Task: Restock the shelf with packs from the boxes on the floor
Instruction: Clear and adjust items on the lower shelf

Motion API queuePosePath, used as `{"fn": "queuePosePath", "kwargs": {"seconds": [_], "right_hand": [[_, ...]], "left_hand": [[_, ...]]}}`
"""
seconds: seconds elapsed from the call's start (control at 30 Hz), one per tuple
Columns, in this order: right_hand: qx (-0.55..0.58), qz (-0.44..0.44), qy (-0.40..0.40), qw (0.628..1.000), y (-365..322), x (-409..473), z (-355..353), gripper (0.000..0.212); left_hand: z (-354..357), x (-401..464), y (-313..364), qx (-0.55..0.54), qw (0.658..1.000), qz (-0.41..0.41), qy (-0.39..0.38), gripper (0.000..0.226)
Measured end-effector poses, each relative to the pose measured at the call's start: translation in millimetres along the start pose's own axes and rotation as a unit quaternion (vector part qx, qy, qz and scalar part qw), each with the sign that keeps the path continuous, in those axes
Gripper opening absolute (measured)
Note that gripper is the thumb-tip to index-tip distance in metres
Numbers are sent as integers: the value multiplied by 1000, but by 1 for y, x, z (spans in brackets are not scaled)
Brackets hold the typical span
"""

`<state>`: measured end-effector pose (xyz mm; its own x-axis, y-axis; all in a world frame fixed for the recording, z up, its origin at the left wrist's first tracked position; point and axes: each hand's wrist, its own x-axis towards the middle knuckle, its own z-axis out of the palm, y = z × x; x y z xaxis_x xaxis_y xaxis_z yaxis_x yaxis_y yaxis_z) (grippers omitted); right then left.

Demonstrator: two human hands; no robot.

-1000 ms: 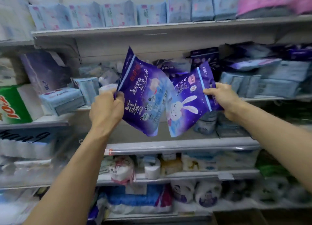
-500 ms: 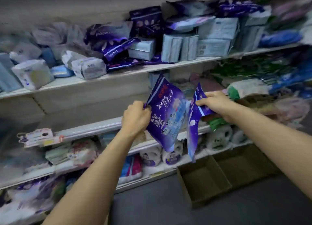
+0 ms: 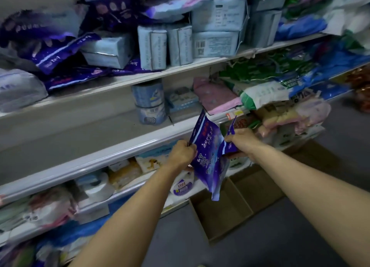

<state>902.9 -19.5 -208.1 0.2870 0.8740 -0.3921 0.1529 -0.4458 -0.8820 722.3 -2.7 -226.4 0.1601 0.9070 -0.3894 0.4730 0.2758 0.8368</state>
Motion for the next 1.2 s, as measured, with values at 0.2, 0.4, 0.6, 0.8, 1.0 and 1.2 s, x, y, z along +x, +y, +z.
{"fn": "queuePosePath", "kwargs": {"seconds": [0.2, 0.4, 0.6, 0.8, 1.0, 1.2], "right_hand": [[-106, 75, -53, 990, 36, 55, -5, 13], [-62, -7, -38, 997, 3, 87, -27, 15], [11, -152, -24, 988, -68, 95, -41, 15], [51, -280, -25, 958, -143, 104, -46, 15], [35, -376, -75, 923, -202, 112, -47, 16], [4, -505, 0, 863, -241, 118, -70, 15]], "left_hand": [[38, 41, 0, 39, 991, -44, -118, 38], [29, 77, 34, -27, 998, 25, -53, 34], [2, 85, 94, -101, 984, 141, 32, 14], [-33, 73, 151, -182, 943, 244, 135, 21], [-62, 56, 195, -149, 906, 315, 240, 23], [-72, 55, 244, -104, 876, 365, 296, 22]]}}
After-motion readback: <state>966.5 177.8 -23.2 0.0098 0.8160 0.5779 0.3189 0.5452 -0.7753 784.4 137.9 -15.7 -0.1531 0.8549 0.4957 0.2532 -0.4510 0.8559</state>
